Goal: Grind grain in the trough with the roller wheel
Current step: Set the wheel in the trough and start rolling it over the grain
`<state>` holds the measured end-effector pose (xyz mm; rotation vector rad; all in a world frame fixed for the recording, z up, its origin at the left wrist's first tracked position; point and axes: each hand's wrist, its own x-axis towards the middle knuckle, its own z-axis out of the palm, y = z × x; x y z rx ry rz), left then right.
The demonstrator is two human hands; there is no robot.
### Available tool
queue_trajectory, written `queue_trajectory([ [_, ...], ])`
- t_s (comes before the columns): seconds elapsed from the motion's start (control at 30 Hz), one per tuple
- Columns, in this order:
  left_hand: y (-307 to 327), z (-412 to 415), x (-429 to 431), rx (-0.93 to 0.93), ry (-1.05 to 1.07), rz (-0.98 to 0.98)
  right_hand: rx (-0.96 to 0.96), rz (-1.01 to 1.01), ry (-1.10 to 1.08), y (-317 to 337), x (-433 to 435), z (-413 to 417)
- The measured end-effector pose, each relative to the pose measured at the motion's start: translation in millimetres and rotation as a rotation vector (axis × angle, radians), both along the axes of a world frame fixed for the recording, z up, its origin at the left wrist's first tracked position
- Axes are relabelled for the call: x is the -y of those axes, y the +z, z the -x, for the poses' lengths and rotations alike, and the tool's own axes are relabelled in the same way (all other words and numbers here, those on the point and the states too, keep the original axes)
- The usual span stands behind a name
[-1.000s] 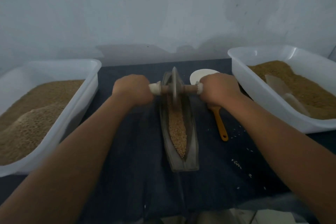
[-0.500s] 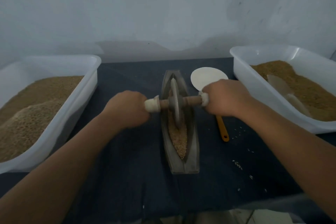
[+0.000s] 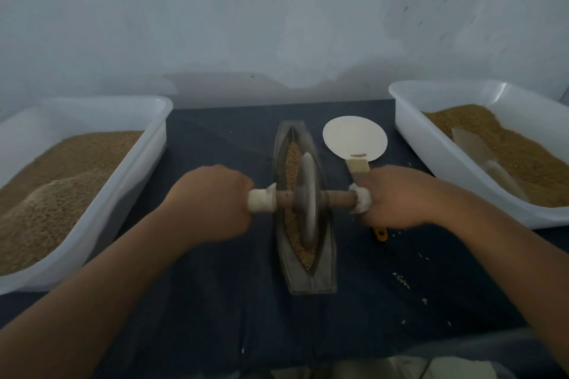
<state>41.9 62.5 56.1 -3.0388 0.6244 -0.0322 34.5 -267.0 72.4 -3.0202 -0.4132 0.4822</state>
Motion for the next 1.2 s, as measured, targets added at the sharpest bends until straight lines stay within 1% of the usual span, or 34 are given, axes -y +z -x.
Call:
queue_trajectory([
  [0.07,2.3,-14.7,7.5,0.02,0.038,-0.013,0.101,0.031,-0.032,-4.7,-4.3,-9.2],
  [0.13,6.5,-43.3,17.7,0.04,0.097,0.003,0.318,0.054,-0.086,-12.7,-12.8,-29.8],
  [0.2,15.7,-73.0,24.0,0.045,0.163,0.041,0.579,0.011,-0.117,-16.4,-20.0,-52.4],
  [0.23,19.6,-82.5,26.2,0.05,0.185,0.052,0.655,-0.02,-0.111,-15.4,-22.2,-61.7],
  [0.27,21.2,-87.0,27.9,0.057,0.199,0.055,0.681,-0.033,-0.098,-12.9,-23.8,-69.4],
  [0.37,21.7,-75.3,33.3,0.072,0.19,0.044,0.586,0.054,-0.091,-5.2,-23.1,-79.2],
  [0.43,18.0,-52.4,28.6,0.033,0.149,0.037,0.485,0.074,-0.086,-5.9,-18.3,-65.0],
  [0.5,11.2,-24.3,15.4,-0.007,0.092,0.013,0.328,0.038,-0.046,-6.0,-9.6,-33.8],
  [0.57,4.8,1.2,2.5,0.008,0.041,0.009,0.15,0.008,0.008,-4.3,0.9,-2.9],
  [0.6,1.0,8.0,-1.1,0.03,0.033,0.015,0.096,0.009,0.026,-4.0,3.7,6.0],
  [0.63,-1.9,8.1,-2.6,0.048,0.041,0.013,0.085,0.017,0.033,-4.4,4.2,8.0],
  [0.67,-3.3,1.9,-1.4,0.056,0.057,0.005,0.112,0.028,0.029,-4.8,2.3,3.0],
  [0.8,-0.8,-56.8,16.7,0.091,0.165,0.022,0.425,0.064,-0.081,-11.0,-16.9,-49.0],
  [0.9,6.9,-94.1,25.0,0.136,0.205,0.027,0.567,0.069,-0.145,-14.5,-24.6,-82.9],
  [0.97,9.3,-96.4,25.7,0.112,0.196,0.039,0.612,0.085,-0.143,-12.5,-26.1,-83.9],
  [1.03,8.5,-81.3,23.7,0.062,0.182,0.048,0.597,0.068,-0.119,-8.5,-25.3,-73.5],
  [1.07,4.8,-67.7,20.2,0.041,0.17,0.046,0.548,0.059,-0.089,-6.8,-23.3,-64.6],
  [1.13,-2.8,-33.1,9.9,0.067,0.139,0.035,0.384,0.061,-0.024,-1.1,-16.8,-39.6],
  [1.2,-7.4,2.2,-1.0,0.15,0.09,0.03,0.204,0.067,0.032,3.5,-7.8,-13.3],
])
